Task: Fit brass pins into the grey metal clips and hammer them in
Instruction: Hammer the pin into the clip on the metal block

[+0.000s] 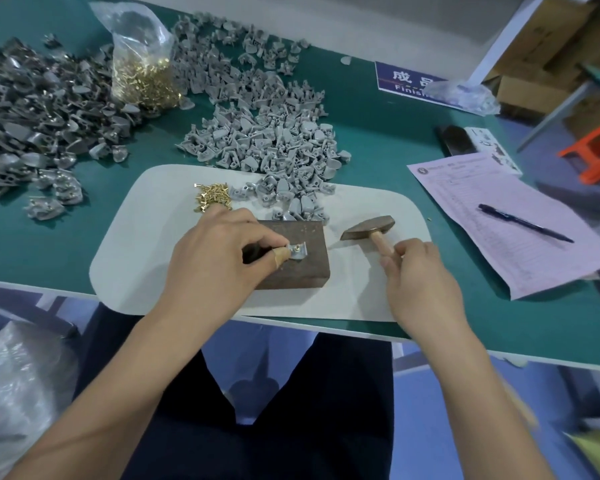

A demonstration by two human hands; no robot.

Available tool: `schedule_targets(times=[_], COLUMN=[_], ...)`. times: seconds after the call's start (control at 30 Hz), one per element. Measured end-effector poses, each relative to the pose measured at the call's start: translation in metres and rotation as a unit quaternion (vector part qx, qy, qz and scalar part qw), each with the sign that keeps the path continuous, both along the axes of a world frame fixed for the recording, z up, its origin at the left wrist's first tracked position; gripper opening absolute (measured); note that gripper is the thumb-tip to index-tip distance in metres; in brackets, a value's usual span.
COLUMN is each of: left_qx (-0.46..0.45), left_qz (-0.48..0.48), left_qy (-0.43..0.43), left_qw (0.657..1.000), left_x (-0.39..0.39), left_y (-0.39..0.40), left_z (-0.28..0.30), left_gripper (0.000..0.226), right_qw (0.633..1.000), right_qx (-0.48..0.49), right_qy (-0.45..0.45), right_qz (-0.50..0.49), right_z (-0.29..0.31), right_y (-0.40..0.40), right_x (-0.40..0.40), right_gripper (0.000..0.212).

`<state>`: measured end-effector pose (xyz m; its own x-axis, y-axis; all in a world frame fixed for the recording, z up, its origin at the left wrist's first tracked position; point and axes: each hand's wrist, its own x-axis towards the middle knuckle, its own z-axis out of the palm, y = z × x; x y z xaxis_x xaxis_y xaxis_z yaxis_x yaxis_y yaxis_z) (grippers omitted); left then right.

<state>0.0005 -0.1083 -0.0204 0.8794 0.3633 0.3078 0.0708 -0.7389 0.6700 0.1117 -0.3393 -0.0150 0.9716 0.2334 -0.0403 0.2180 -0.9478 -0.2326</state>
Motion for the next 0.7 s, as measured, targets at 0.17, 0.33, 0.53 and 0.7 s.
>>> schedule_targets(times=[0.17, 0.33, 0.53, 0.7], left_qx=[0.000, 0.000, 0.011, 0.011], left_qz=[0.002, 0.009, 0.006, 0.002], left_qy=[-0.002, -0.007, -0.007, -0.004], left_qw=[1.000, 1.000, 1.000, 1.000], left_x=[0.000, 0.001, 0.001, 0.002], left_y=[0.000, 0.001, 0.003, 0.004], left_z=[0.001, 0.002, 0.000, 0.002], left_gripper=[0.004, 0.007, 0.008, 0.009], right_qw=[0.962, 0.948, 0.960, 0.962], right_qx=[0.258, 0.224, 0.216, 0.194], right_qy=[0.050, 0.099, -0.038, 0.044], right_qz=[0.071, 0.201, 0.175, 0.188], right_z=[0.026, 0.043, 0.057, 0.048], right_y=[0.002, 0.019, 0.019, 0.023], right_x=[-0.007, -0.035, -0.047, -0.053], right_gripper=[0.023, 0.030, 0.027, 0.026])
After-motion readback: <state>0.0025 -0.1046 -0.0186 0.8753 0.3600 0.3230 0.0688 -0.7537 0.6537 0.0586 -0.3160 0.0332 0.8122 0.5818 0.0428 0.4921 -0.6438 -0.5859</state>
